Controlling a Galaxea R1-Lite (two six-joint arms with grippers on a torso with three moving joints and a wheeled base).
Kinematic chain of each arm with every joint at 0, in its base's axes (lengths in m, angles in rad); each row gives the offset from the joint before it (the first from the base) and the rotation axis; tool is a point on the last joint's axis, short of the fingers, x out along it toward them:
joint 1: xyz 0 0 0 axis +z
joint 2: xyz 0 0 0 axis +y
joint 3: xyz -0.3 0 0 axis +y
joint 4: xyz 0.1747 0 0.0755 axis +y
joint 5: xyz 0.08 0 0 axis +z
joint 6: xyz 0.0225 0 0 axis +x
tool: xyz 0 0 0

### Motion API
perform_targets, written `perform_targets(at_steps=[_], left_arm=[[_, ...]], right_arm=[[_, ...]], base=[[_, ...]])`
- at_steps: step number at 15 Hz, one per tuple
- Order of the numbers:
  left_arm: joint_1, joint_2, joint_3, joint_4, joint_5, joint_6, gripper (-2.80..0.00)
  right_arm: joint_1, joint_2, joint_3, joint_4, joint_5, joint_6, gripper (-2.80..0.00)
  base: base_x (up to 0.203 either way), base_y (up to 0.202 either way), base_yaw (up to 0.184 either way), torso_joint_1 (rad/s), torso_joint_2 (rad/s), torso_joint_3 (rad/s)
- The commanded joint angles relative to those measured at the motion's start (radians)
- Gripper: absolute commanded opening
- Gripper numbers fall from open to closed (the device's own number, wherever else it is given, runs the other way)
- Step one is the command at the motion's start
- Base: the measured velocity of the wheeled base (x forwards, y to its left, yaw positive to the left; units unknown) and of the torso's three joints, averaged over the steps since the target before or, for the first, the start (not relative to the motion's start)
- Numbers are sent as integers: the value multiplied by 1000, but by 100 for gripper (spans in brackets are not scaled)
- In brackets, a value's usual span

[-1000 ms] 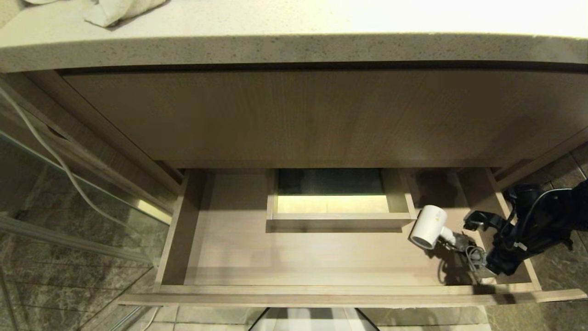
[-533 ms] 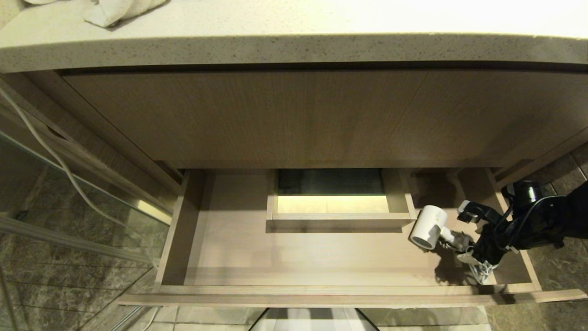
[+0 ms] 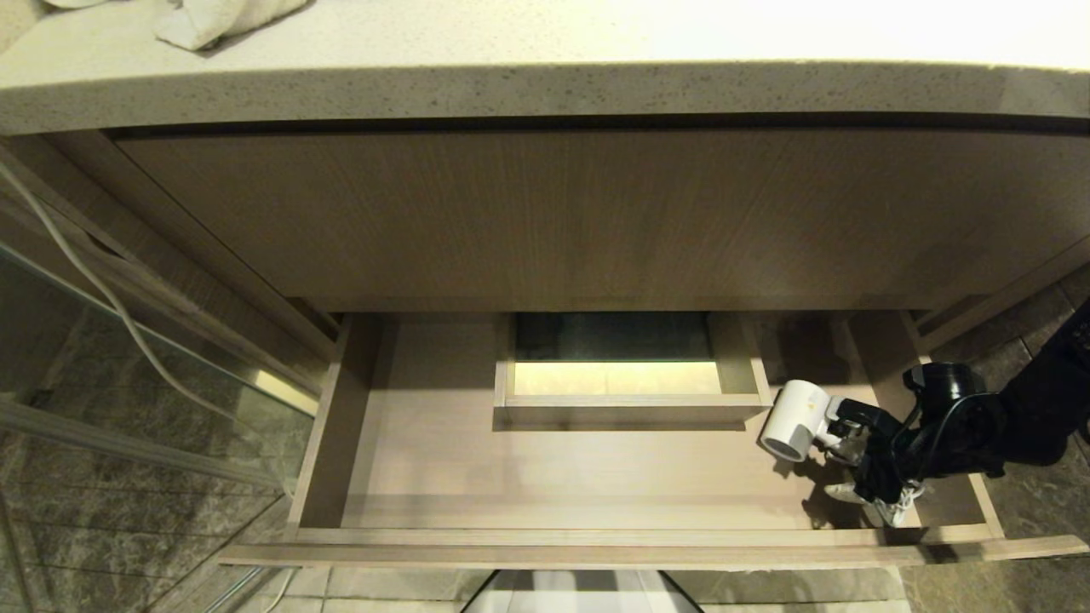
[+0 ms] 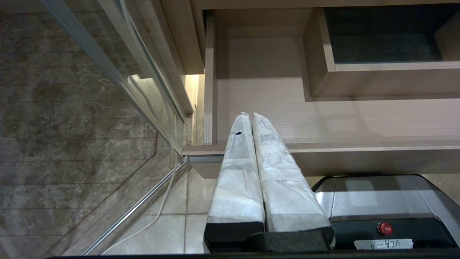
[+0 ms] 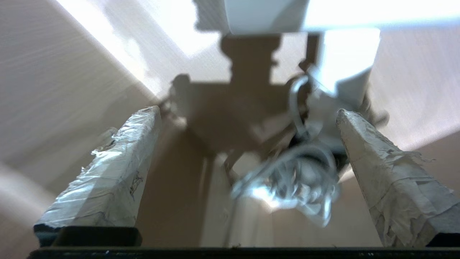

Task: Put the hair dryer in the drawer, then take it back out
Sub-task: Take the hairdryer out

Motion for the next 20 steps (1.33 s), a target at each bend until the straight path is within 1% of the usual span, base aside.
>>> perform_targets(at_steps=[1,2,7,9,12,13,20], left_arm=[[0,0,0,0,0,0,-280],[0,-2,0,0,0,0,-280],[0,-2,0,0,0,0,-280],[0,-2,0,0,0,0,-280],[0,-1,0,0,0,0,-280],[0,0,0,0,0,0,-280],[0,-1,0,0,0,0,-280]], right_arm=[[-7,92,-70,-9,12,-9,0],[-10,117,-97,-10,15,-9,0],[-15,156,-106,-27,18,8,0],[-18,181,-137,-29,31,10,0],[-27,167,-145,-19,36,22,0],[-27,159,-141,-16,39,38,-280],[-26,51,-129,-13,40,29,-280]], base=[[0,0,0,0,0,0],[0,0,0,0,0,0],[0,0,0,0,0,0],[0,0,0,0,0,0],[0,0,0,0,0,0],[0,0,0,0,0,0],[0,0,0,0,0,0]])
